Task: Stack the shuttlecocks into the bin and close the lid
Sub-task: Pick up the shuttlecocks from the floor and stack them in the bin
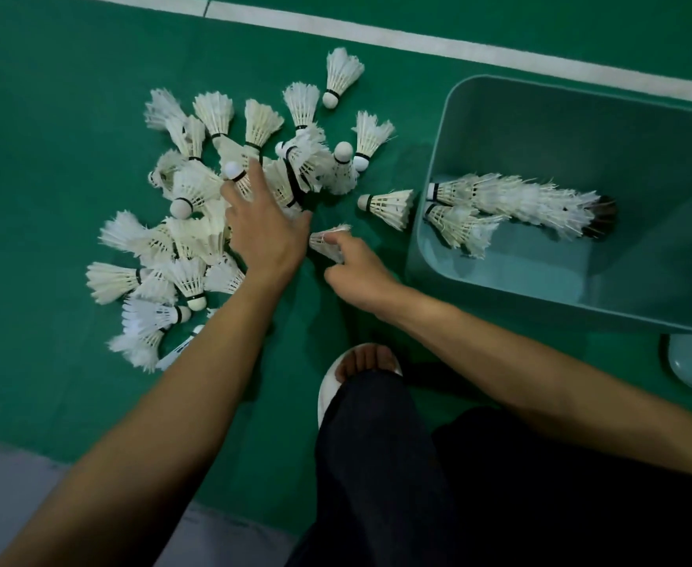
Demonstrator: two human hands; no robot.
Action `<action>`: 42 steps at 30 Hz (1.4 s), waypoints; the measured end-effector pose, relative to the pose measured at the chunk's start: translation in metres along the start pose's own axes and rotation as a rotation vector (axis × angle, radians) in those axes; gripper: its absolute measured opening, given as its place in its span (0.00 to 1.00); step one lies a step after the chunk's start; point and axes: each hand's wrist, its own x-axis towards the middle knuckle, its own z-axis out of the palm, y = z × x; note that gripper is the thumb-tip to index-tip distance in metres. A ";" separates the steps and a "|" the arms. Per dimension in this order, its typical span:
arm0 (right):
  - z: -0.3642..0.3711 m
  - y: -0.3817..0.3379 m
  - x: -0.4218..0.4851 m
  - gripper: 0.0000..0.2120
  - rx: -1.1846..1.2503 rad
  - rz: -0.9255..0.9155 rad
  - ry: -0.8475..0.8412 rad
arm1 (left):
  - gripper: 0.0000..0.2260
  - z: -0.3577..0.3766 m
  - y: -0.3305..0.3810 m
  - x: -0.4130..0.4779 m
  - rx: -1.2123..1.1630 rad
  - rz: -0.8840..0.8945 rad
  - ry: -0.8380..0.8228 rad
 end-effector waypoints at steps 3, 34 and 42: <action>-0.005 0.001 -0.005 0.30 0.000 -0.008 0.084 | 0.27 0.003 0.001 0.001 0.020 -0.040 0.062; -0.239 0.075 -0.077 0.06 -0.054 0.357 0.754 | 0.08 -0.047 0.212 -0.108 -0.653 0.406 -0.064; -0.203 0.085 -0.022 0.10 0.256 0.462 0.671 | 0.06 -0.009 0.211 -0.102 -0.459 0.331 -0.134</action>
